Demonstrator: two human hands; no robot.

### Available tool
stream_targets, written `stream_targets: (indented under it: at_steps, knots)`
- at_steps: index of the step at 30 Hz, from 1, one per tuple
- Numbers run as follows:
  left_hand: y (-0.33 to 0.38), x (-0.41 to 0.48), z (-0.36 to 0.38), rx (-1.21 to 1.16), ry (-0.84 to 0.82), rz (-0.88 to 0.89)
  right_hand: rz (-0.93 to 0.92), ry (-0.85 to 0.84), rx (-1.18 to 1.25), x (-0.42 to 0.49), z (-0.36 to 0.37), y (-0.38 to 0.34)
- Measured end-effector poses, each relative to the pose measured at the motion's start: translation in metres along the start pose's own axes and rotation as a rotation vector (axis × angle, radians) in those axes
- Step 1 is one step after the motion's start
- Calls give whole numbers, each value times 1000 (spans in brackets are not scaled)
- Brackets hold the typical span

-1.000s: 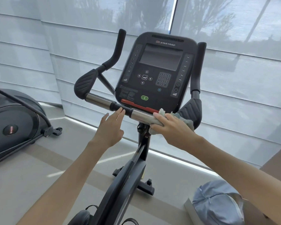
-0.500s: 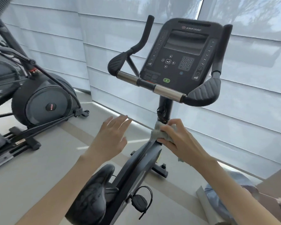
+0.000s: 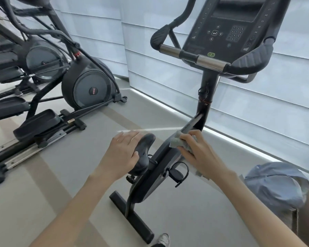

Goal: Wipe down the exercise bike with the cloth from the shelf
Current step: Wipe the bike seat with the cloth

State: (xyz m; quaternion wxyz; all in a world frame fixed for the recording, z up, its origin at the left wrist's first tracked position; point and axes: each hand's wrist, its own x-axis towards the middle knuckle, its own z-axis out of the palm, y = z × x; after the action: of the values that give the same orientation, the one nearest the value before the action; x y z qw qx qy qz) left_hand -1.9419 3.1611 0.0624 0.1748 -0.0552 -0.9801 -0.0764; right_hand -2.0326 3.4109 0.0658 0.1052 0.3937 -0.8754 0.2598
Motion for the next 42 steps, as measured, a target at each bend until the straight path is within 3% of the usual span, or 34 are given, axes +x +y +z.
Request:
stream_targets:
  at_steps: [11,17,23,29,37,42]
  knots:
    - [-61,-39,7,-61,-66,-8,61,77,17,-7,40,-37]
    - [-133,-28,27,-49,-155,116,288,177,200,40,117,-53]
    - [-199,-13,69,-75,-194,336,611,307,217,82,215,-59]
    - [-222,18,105,-160,-272,407,769,-109,-101,67,299,-68]
    - [-230,39,167,-203,-283,422,677,-171,-154,78,305,-49]
    - [-232,53,185,-199,-270,410,694,-193,-117,128,314,6]
